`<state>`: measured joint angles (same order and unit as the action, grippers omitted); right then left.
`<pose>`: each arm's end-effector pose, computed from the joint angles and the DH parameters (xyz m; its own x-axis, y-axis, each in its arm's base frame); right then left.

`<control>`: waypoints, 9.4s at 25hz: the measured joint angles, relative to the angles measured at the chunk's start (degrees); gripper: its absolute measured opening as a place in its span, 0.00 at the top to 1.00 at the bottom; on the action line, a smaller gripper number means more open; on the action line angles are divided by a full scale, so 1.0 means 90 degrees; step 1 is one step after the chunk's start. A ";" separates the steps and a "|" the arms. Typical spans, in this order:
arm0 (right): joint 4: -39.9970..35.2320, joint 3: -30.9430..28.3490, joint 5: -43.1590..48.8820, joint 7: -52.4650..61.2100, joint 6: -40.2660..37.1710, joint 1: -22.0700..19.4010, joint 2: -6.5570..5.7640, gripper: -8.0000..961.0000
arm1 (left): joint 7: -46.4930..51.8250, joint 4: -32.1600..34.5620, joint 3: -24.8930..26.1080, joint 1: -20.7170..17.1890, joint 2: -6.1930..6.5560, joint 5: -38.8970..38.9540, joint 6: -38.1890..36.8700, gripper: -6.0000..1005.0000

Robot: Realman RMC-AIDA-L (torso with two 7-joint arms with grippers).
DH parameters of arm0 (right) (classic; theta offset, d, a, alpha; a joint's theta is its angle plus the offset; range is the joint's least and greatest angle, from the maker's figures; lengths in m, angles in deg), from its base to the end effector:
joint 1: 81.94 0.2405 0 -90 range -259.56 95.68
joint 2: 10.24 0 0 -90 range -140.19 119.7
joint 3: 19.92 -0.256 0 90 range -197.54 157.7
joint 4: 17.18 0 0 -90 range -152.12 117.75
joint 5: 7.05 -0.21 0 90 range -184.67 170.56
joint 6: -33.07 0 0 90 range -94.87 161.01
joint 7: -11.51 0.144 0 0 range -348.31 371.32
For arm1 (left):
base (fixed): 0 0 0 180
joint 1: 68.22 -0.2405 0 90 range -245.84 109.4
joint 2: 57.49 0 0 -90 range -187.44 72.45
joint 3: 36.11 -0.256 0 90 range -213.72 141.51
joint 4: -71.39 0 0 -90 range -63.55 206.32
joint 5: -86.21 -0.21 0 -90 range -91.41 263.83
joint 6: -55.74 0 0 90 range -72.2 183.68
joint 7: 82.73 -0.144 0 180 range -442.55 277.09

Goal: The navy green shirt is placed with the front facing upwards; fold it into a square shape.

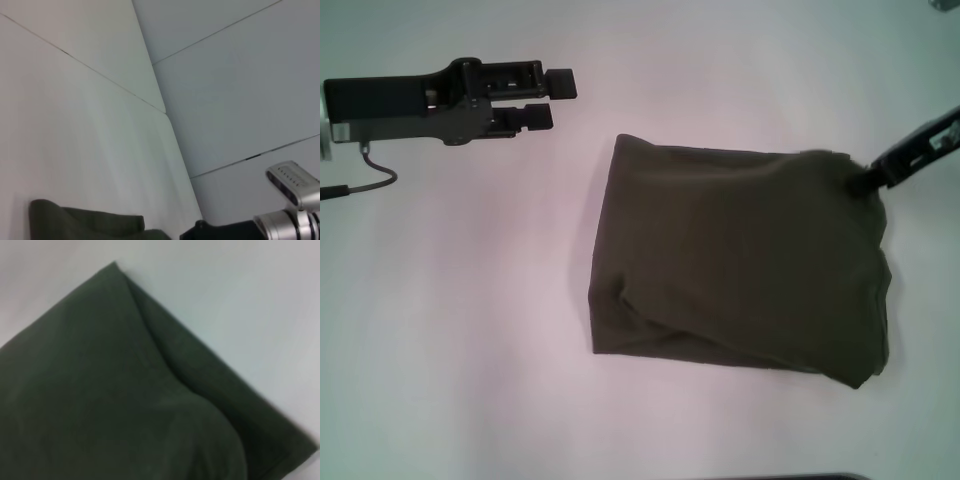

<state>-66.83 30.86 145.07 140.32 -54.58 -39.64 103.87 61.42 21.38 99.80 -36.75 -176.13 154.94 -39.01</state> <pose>0.2611 0.3812 0.0391 0.6123 -0.7838 0.1036 -0.7125 -0.6038 -0.3574 -0.2204 0.3440 0.0306 0.1582 0.9130 0.3761 0.8916 -0.2957 0.3429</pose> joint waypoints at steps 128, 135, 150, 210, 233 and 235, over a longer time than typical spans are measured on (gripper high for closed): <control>-0.0575 0.0786 0.0880 0.0909 0.1216 0.0096 0.0543 0.33 | 0.0024 0.0119 -0.0053 0.0000 -0.0010 -0.0048 -0.0025 0.28; -0.0588 0.0793 0.0876 0.0919 0.1104 0.0090 0.0538 0.59 | -0.0007 0.0165 -0.0051 0.0008 -0.0006 -0.0048 -0.0013 0.28; -0.1489 0.0810 0.0877 0.1151 0.0671 0.0027 0.0575 0.95 | -0.0015 0.0166 -0.0053 0.0004 -0.0010 -0.0058 -0.0019 0.29; -0.1362 -0.0300 0.0145 0.1679 0.1093 0.0091 0.0248 0.38 | 0.0011 0.0166 -0.0018 0.0018 -0.0004 0.0000 -0.0079 0.31; -0.1170 -0.1813 -0.3293 -0.2115 -0.2181 -0.2587 0.0148 0.13 | 0.0022 0.0142 -0.0036 -0.0068 0.0100 -0.0094 0.0345 0.31; -0.1170 -0.1921 -0.2848 -0.2116 -0.2156 -0.2609 0.0136 0.13 | 0.0033 0.0144 -0.0072 -0.0039 0.0065 -0.0189 0.0430 0.31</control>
<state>-77.36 13.57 119.44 121.28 -73.98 -63.12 105.09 61.72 22.67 99.16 -37.10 -175.54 153.23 -35.15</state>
